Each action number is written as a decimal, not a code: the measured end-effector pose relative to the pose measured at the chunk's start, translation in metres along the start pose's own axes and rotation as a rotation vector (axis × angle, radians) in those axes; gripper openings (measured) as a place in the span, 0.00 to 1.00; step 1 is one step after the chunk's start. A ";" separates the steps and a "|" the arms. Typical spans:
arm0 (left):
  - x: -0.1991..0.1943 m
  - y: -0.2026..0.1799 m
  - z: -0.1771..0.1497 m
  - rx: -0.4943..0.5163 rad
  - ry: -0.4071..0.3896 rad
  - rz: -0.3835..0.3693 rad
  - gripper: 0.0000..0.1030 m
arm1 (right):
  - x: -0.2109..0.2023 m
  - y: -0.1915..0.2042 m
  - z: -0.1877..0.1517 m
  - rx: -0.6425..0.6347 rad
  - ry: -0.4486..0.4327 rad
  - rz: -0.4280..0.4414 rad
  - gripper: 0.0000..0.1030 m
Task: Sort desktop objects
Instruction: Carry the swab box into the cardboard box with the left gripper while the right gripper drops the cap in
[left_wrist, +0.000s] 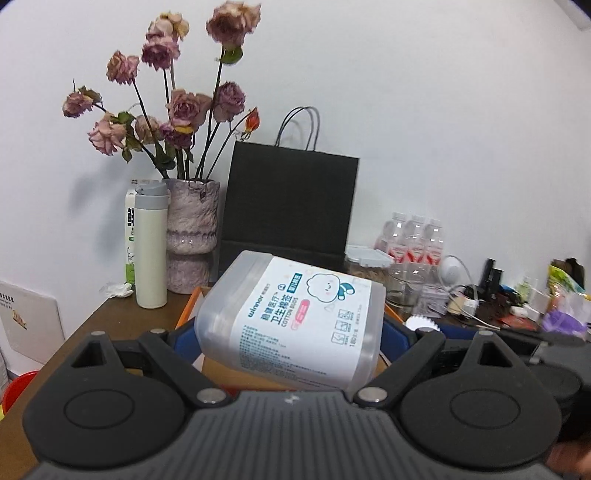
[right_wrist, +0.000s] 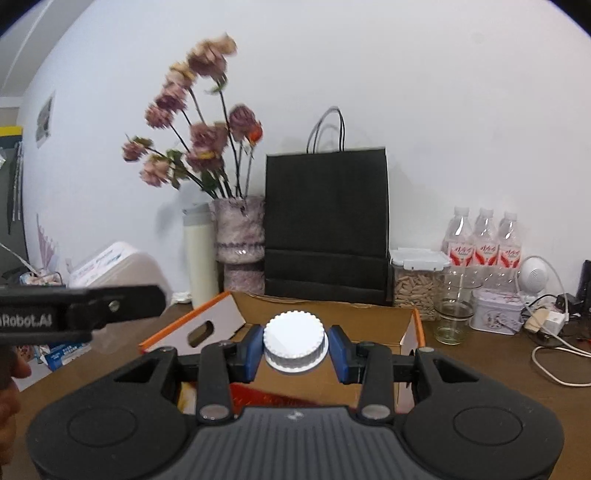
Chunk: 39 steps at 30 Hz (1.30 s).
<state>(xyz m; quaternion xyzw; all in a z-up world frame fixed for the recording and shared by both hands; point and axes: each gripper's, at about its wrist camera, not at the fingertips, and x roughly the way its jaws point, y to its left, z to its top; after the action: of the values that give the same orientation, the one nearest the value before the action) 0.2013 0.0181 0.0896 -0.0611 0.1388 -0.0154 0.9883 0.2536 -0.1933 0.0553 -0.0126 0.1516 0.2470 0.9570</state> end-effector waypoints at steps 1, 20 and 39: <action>0.010 0.000 0.000 -0.009 0.003 0.012 0.90 | 0.012 -0.003 0.002 0.007 0.013 -0.002 0.36; 0.151 0.025 -0.031 -0.029 0.255 0.090 0.90 | 0.139 -0.043 -0.017 0.032 0.235 -0.017 0.36; 0.152 0.021 -0.032 -0.013 0.294 0.134 1.00 | 0.141 -0.038 -0.024 0.008 0.284 -0.071 1.00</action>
<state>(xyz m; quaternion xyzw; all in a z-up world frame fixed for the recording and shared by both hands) 0.3386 0.0280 0.0147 -0.0552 0.2856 0.0427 0.9558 0.3824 -0.1632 -0.0116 -0.0487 0.2858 0.2079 0.9342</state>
